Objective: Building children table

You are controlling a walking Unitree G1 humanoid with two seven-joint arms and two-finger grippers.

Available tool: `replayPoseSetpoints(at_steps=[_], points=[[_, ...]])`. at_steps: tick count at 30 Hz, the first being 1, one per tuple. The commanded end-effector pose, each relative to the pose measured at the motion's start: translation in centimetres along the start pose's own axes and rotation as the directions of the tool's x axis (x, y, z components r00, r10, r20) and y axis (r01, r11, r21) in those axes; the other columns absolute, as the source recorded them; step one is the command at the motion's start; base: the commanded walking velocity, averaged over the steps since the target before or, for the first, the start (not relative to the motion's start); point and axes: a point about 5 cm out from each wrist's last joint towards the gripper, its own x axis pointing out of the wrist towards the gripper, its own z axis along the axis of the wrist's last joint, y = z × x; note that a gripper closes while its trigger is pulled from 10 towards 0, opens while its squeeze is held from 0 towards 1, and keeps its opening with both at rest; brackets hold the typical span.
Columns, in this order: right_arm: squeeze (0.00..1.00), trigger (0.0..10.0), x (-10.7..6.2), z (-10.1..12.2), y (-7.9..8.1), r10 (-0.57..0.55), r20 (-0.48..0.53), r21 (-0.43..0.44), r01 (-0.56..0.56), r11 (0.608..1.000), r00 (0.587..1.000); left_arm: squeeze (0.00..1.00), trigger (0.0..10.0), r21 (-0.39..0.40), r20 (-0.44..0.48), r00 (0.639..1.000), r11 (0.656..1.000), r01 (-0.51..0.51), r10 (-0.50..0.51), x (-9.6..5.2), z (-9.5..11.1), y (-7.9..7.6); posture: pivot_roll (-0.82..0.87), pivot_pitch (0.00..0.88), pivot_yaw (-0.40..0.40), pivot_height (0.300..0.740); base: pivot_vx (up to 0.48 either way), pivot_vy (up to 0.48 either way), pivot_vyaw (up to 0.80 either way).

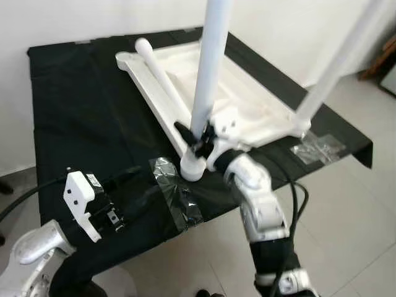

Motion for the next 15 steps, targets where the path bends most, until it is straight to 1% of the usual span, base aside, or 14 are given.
replayPoseSetpoints(at_steps=[1,4,5,6,7,8,9,12,13,14,15], points=[[0.00,0.0,-0.6,-3.8,0.9,0.014,-0.192,0.021,-0.010,1.000,0.981,0.00,10.0,-0.010,-0.022,1.000,1.000,0.011,-0.011,-0.2,-0.2,0.1,0.05,0.255,-0.097,0.740,0.000,0.000,0.00],[0.00,0.0,-0.1,-3.4,0.5,0.010,-0.190,0.007,-0.009,1.000,0.982,0.00,10.0,-0.008,-0.022,1.000,1.000,0.012,-0.012,-0.1,-0.2,0.1,0.05,0.250,-0.108,0.740,0.000,0.000,0.00],[0.00,4.0,0.2,-2.9,-0.4,-0.007,-0.191,-0.014,0.004,1.000,0.981,0.00,10.0,-0.008,-0.021,1.000,1.000,0.013,-0.014,-0.1,-0.3,0.0,0.06,0.248,-0.109,0.740,0.000,0.000,0.00],[0.00,10.0,0.7,-2.1,-1.5,-0.048,-0.197,-0.045,0.040,0.998,0.979,0.00,10.0,-0.010,-0.022,1.000,1.000,0.014,-0.014,-0.1,-0.4,-0.1,0.06,0.248,-0.106,0.740,0.000,0.000,0.00],[0.00,10.0,0.7,-2.1,-1.5,-0.048,-0.197,-0.045,0.040,0.998,0.979,0.00,10.0,-0.010,-0.022,1.000,1.000,0.014,-0.014,-0.1,-0.4,-0.1,0.06,0.248,-0.106,0.740,0.000,0.000,0.00],[0.00,10.0,0.9,-1.8,-1.8,-0.055,-0.197,-0.053,0.045,0.998,0.979,0.00,10.0,-0.011,-0.024,1.000,1.000,0.013,-0.013,-0.2,-0.4,-0.2,0.06,0.248,-0.106,0.740,0.000,0.000,0.00],[0.00,10.0,1.2,-1.1,-2.6,-0.053,-0.189,-0.058,0.042,0.997,0.981,0.00,10.0,-0.010,-0.028,1.000,1.000,0.011,-0.012,-0.2,-0.5,-0.1,0.07,0.247,-0.098,0.740,0.000,0.000,0.00],[0.00,10.0,1.1,-0.9,-2.6,-0.057,-0.188,-0.059,0.047,0.997,0.981,0.00,10.0,-0.010,-0.028,1.000,1.000,0.011,-0.012,-0.2,-0.5,0.0,0.07,0.247,-0.098,0.740,0.000,0.000,0.00],[0.29,10.0,1.2,-0.4,-3.0,-0.038,-0.174,-0.046,0.030,0.998,0.984,0.00,10.0,-0.006,-0.027,1.000,1.000,0.010,-0.010,-0.1,-0.4,0.0,0.08,0.245,-0.101,0.740,0.000,0.000,0.00],[0.29,10.0,1.2,-0.4,-3.0,-0.038,-0.174,-0.046,0.030,0.998,0.984,0.00,10.0,-0.006,-0.027,1.000,1.000,0.010,-0.010,-0.1,-0.4,0.0,0.08,0.245,-0.101,0.740,0.000,0.000,0.00],[1.00,10.0,1.4,0.1,-3.4,0.016,-0.158,-0.036,-0.022,0.999,0.987,0.00,10.0,0.000,-0.025,1.000,1.000,0.008,-0.008,-0.1,-0.2,0.2,0.08,0.245,-0.101,0.740,0.000,0.000,0.00]])
